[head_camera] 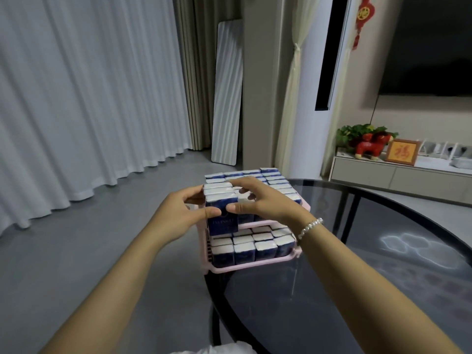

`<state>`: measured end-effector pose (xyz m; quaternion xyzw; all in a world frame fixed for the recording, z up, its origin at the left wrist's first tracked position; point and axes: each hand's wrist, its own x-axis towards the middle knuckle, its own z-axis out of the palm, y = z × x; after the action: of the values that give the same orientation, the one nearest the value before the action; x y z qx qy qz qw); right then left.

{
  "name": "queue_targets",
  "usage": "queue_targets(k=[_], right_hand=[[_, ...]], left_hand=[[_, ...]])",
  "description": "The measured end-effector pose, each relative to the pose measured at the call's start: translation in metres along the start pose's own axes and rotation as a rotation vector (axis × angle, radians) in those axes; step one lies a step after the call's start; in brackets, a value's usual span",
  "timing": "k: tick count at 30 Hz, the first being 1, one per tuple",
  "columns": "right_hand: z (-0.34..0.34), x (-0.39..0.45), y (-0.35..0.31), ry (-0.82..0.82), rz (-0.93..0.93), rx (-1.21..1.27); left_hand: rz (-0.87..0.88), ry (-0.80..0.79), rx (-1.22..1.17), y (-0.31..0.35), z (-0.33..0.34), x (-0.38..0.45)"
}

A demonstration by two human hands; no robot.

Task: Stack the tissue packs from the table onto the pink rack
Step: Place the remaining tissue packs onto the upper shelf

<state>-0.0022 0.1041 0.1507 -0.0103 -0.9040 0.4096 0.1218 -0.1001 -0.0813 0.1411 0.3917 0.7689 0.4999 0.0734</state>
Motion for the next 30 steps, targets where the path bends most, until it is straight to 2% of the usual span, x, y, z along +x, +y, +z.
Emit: queue_targets(k=[9, 15, 30], right_hand=[[0.001, 0.053, 0.021, -0.051, 0.117, -0.131], [0.006, 0.061, 0.026, -0.066, 0.119, -0.267], [0.013, 0.061, 0.024, -0.055, 0.12, -0.466]], left_hand=[[-0.076, -0.037, -0.043, -0.03, 0.001, 0.044], [-0.093, -0.015, 0.065, -0.05, 0.012, 0.053], [0.034, -0.073, 0.327, -0.05, 0.02, 0.055]])
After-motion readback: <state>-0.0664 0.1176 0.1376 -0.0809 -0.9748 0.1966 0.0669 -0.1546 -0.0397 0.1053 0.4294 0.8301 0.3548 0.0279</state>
